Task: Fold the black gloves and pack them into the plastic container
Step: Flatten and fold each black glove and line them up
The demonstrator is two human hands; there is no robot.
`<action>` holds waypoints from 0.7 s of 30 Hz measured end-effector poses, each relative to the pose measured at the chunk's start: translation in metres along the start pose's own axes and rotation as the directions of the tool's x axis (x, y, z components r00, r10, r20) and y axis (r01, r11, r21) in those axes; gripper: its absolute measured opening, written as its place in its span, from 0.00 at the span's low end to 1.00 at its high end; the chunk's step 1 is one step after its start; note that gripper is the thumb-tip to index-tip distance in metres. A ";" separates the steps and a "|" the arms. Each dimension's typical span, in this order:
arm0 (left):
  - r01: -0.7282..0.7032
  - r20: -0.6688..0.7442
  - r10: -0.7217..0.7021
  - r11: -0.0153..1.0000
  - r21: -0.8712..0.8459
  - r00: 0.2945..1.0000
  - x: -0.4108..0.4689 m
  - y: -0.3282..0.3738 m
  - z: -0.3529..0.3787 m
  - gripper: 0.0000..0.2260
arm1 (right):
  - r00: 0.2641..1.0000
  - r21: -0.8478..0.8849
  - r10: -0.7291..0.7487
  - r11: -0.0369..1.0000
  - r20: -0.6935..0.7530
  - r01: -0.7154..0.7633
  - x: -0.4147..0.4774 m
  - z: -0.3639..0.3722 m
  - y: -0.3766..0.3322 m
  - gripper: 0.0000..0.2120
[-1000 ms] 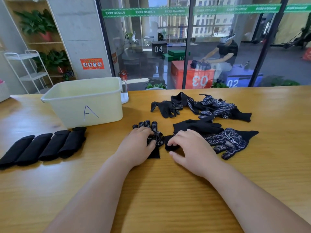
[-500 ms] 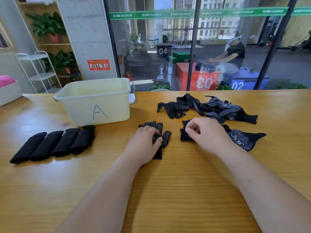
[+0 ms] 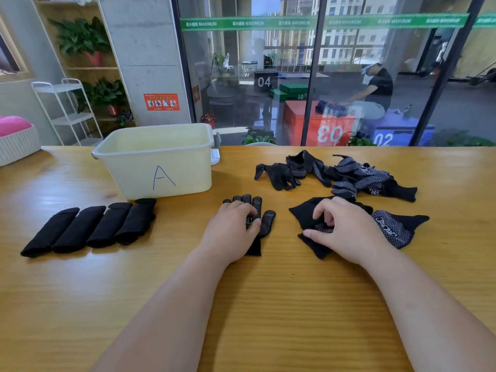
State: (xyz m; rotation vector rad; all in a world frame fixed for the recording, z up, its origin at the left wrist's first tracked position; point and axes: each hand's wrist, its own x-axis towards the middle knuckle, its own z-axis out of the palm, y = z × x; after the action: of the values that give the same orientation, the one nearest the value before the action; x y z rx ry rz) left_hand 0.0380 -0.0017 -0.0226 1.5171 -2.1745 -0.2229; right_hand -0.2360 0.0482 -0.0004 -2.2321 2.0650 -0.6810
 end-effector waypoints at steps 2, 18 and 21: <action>0.004 0.001 -0.004 1.000 0.003 1.000 -0.001 0.000 0.001 0.16 | 0.993 -0.024 0.075 0.997 0.086 -0.073 0.001 -0.002 0.008 0.33; -0.004 -0.003 0.004 1.000 0.002 1.000 -0.002 0.002 0.000 0.16 | 0.944 0.634 0.327 0.738 -0.039 -0.230 0.015 -0.004 -0.003 0.06; -0.007 -0.006 0.007 1.000 -0.003 1.000 -0.002 0.003 -0.001 0.16 | 0.879 0.859 0.470 0.479 -0.077 -0.181 0.016 -0.015 -0.001 0.09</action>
State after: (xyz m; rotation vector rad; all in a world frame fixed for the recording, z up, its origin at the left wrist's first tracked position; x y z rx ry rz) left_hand 0.0362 0.0012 -0.0210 1.5060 -2.1735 -0.2185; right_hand -0.2397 0.0372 0.0178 -1.1720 1.5928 -1.6147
